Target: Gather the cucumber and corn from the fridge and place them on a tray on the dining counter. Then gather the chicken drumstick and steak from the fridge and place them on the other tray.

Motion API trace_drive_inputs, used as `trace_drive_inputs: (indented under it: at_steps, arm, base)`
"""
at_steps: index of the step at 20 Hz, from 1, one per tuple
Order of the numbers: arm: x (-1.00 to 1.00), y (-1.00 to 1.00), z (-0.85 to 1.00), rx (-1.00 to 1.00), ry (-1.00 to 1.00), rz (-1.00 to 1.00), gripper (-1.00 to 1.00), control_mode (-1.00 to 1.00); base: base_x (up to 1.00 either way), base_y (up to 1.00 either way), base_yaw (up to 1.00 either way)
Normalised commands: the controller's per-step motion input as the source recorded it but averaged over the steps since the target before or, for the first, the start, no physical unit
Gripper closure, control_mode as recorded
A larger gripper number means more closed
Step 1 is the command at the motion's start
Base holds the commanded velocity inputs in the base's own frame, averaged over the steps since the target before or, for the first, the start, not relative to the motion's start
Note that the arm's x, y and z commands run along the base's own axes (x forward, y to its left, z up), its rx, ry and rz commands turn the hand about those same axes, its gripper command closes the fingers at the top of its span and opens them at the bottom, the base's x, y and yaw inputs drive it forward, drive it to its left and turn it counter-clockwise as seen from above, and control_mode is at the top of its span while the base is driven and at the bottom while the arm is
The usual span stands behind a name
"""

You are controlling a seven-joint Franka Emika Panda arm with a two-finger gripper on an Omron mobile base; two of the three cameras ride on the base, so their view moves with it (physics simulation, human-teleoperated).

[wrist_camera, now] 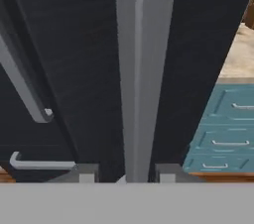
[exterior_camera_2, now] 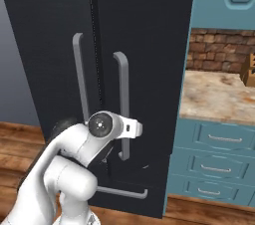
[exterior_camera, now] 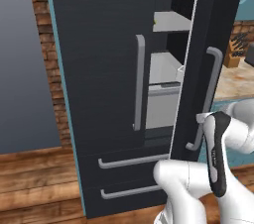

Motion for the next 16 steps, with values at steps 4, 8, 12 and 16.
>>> trace_drive_inputs:
  at_steps: [4,8,12,16]
  arm:
    - [-0.69,0.84,0.36,0.06,0.02,-0.09,-1.00,-1.00]
    - [-0.05,0.88,0.36,0.07,0.21,-0.28,-1.00,-1.00]
    - [0.25,0.55,0.10,0.01,0.13,-0.19,-1.00,-1.00]
    - [0.68,0.61,-0.04,0.02,0.09,-0.25,-1.00,-1.00]
  base:
    - [0.00,0.00,0.00]
    - [0.00,0.00,0.00]
    - [0.00,0.00,0.00]
    - [0.00,0.00,0.00]
